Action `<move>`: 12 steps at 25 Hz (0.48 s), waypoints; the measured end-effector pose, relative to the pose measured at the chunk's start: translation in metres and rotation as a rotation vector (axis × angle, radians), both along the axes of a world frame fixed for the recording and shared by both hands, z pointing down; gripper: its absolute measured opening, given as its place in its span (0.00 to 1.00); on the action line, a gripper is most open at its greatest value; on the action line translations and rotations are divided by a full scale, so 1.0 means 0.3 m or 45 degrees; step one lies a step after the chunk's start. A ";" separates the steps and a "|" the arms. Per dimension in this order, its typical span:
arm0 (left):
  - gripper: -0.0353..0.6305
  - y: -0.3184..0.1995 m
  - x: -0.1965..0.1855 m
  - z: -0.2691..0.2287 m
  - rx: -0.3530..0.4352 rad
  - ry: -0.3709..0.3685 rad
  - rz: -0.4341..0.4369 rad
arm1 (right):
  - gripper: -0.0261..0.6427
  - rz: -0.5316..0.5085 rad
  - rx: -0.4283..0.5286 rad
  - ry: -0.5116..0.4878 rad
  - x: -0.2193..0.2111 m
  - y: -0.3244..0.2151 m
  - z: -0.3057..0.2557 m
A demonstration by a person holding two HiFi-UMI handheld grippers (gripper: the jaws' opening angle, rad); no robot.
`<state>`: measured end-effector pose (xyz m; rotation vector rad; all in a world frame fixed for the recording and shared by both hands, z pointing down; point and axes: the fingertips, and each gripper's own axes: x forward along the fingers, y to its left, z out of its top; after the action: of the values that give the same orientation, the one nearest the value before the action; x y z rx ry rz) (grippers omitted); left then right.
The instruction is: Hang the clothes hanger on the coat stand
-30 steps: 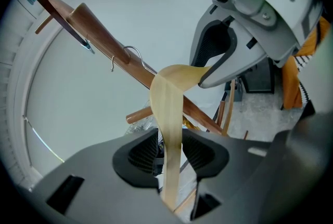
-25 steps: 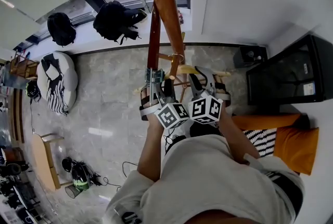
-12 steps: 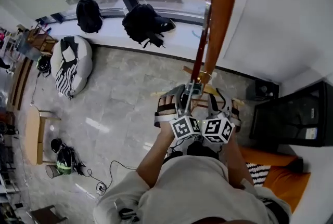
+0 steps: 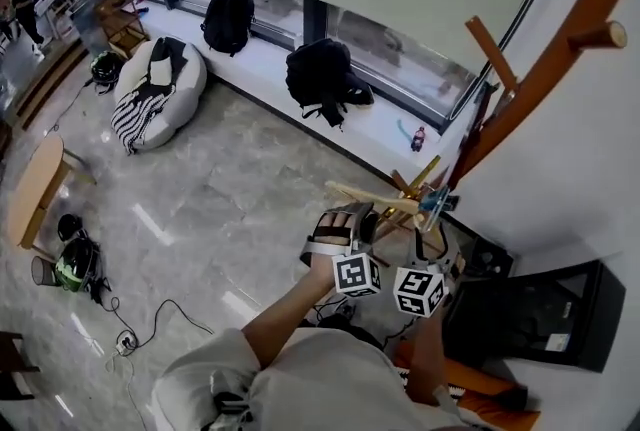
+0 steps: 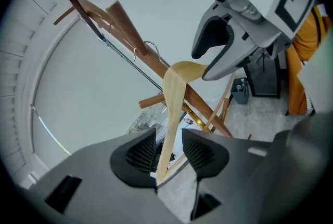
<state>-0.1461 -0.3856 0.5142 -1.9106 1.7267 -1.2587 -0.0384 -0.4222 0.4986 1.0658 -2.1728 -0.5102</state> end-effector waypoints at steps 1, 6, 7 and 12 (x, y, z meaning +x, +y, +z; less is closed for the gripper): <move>0.27 0.019 -0.007 -0.012 0.010 0.020 -0.003 | 0.36 0.001 0.003 -0.016 -0.007 0.013 -0.014; 0.27 0.100 -0.024 -0.027 0.044 0.156 -0.001 | 0.39 0.026 -0.035 -0.150 -0.023 0.078 -0.042; 0.27 0.114 -0.023 -0.033 0.051 0.181 0.002 | 0.40 0.040 -0.044 -0.183 -0.018 0.091 -0.048; 0.27 0.209 -0.001 -0.088 0.105 0.347 0.062 | 0.40 0.100 -0.038 -0.370 0.014 0.199 -0.108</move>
<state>-0.1464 -0.3229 0.4879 -2.1412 1.8143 -0.9293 -0.0343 -0.3627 0.4663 1.2692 -2.3674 -0.3007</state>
